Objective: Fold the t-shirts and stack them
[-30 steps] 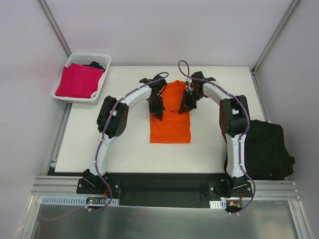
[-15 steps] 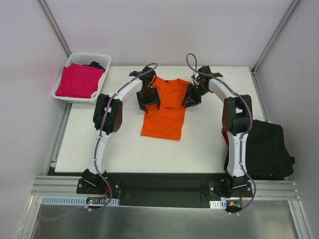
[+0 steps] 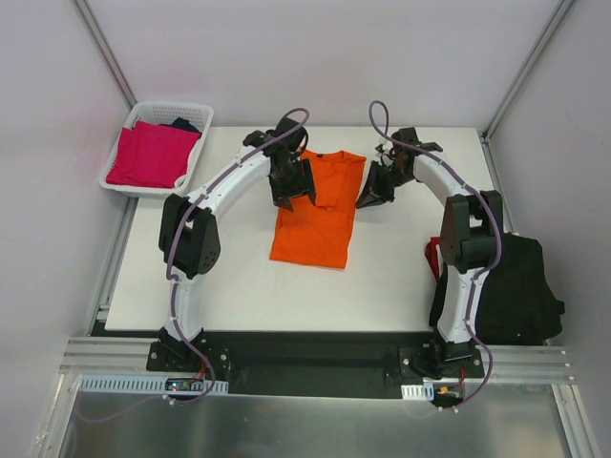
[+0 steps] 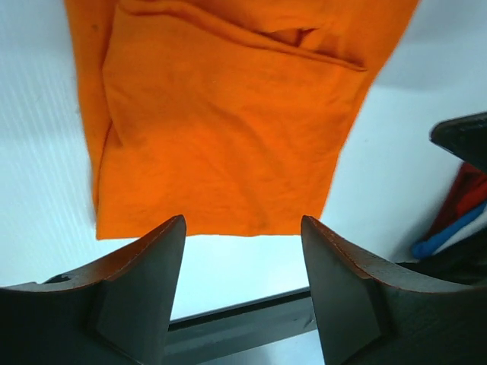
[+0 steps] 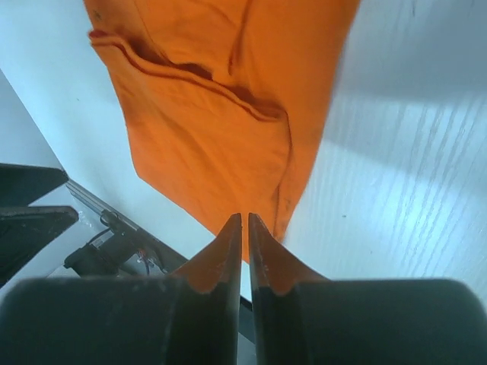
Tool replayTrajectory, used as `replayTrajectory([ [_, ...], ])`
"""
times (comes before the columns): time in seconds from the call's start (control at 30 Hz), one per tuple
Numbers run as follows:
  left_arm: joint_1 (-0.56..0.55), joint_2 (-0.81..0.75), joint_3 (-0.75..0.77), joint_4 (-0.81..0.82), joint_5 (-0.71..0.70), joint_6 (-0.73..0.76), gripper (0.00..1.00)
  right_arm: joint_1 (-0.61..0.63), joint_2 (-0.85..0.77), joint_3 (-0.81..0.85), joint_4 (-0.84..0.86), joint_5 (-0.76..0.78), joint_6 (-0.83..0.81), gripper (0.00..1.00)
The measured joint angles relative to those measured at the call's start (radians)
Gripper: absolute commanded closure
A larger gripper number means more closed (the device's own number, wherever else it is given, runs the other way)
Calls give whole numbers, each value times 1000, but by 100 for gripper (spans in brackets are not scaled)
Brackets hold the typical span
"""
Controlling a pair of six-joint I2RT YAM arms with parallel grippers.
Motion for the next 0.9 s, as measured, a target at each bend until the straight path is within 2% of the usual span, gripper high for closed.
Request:
replayTrajectory([
  [0.07, -6, 0, -26, -8, -15, 5, 28, 0, -7, -38, -1, 0, 3, 71],
  [0.1, -4, 2, -32, -18, -27, 8, 21, 0, -7, -49, 0, 1, 5, 67],
  [0.17, 5, 7, -29, -35, -49, 16, 14, -2, -7, -58, -5, 0, 8, 64],
  [0.2, 6, 13, -17, -46, -63, 19, 6, -4, -7, -57, 0, -1, 9, 61],
  [0.27, 20, 33, 32, -66, -76, 25, 1, -13, -7, -44, 6, -11, 15, 57],
  [0.47, 71, 124, 207, -69, -81, 43, 1, -74, -3, 20, 77, -92, 76, 57],
  [0.63, 126, 215, 367, -42, -80, 64, 1, -121, 66, 129, 133, -130, 129, 55],
  [0.77, 188, 276, 399, 3, -66, 60, 1, -137, 139, 198, 165, -139, 145, 52],
  [0.9, 241, 351, 399, 51, -35, 55, 1, -138, 188, 224, 209, -155, 156, 55],
])
